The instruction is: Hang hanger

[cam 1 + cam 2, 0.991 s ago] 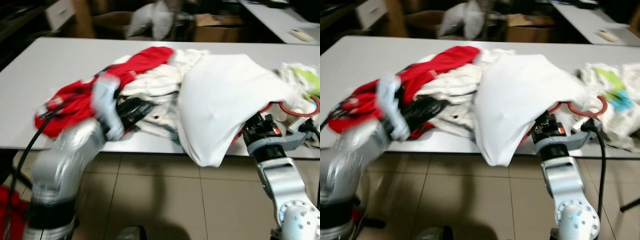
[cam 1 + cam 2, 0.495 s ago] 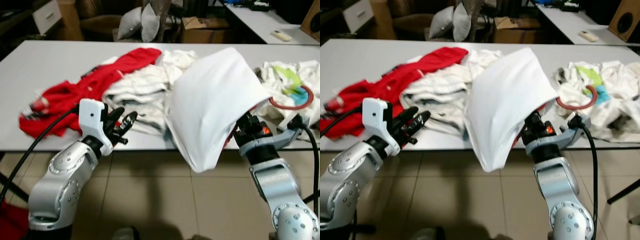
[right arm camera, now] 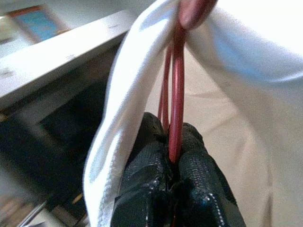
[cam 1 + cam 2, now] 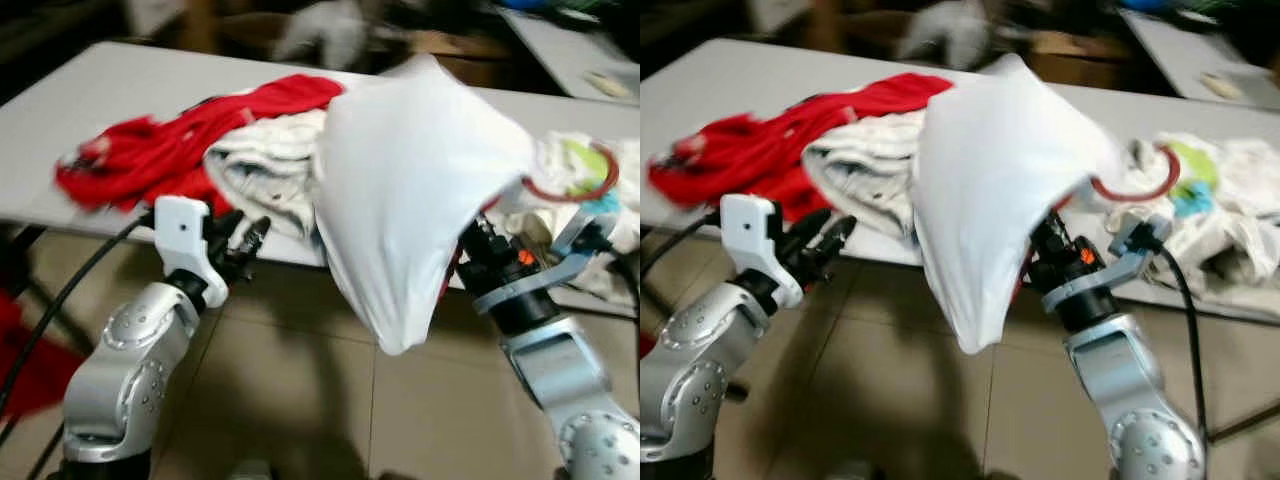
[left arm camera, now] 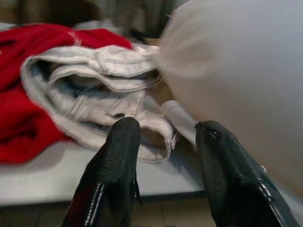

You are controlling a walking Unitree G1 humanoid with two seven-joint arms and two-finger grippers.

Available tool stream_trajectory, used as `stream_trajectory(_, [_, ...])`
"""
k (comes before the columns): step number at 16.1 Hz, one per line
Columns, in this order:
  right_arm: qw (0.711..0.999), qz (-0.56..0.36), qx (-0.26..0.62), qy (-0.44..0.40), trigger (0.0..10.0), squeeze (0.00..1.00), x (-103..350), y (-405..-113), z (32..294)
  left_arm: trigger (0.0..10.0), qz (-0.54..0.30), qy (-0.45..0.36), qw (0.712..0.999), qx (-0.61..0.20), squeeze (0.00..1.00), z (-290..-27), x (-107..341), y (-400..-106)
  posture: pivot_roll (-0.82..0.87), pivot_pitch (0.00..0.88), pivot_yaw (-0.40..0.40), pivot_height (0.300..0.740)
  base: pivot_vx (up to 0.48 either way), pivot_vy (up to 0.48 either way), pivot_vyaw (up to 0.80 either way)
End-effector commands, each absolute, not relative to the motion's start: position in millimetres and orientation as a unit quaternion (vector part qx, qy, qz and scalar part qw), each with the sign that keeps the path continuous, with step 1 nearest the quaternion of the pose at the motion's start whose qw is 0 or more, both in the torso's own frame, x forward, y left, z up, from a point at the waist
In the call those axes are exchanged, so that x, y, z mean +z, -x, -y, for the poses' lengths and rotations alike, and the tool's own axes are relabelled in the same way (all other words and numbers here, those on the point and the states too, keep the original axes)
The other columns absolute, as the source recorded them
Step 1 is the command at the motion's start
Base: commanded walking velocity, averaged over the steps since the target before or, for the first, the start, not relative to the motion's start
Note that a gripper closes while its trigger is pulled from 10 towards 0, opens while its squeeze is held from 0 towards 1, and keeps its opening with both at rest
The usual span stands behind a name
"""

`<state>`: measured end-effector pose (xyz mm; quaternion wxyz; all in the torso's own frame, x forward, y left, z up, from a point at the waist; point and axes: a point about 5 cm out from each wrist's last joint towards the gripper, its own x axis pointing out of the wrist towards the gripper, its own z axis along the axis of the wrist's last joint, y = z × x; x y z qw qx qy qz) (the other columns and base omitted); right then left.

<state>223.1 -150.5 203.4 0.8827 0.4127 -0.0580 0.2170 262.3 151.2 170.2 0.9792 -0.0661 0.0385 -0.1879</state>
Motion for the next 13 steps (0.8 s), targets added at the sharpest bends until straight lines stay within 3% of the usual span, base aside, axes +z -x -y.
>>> stream_trajectory(1, [0.877, 0.064, 0.236, -0.413, 10.0, 0.00, 207, -219, 150, 10.0, -0.039, 0.061, 0.978, -0.194, 0.00, -147, 171, -263, -0.02, 0.063, 0.013, 0.740, 0.000, 0.000, 0.80])
stream_trajectory(7, [0.842, 0.063, 0.357, -0.400, 10.0, 0.00, 216, -202, 133, 10.0, -0.037, 0.061, 0.977, -0.201, 0.00, -141, 171, -267, -0.01, 0.049, 0.002, 0.740, 0.000, 0.000, 0.79])
stream_trajectory(13, [0.829, 0.079, 0.385, -0.399, 10.0, 0.00, 226, -204, 130, 10.0, -0.031, 0.061, 0.976, -0.206, 0.00, -138, 170, -264, 0.00, 0.053, -0.011, 0.740, 0.000, 0.000, 0.79])
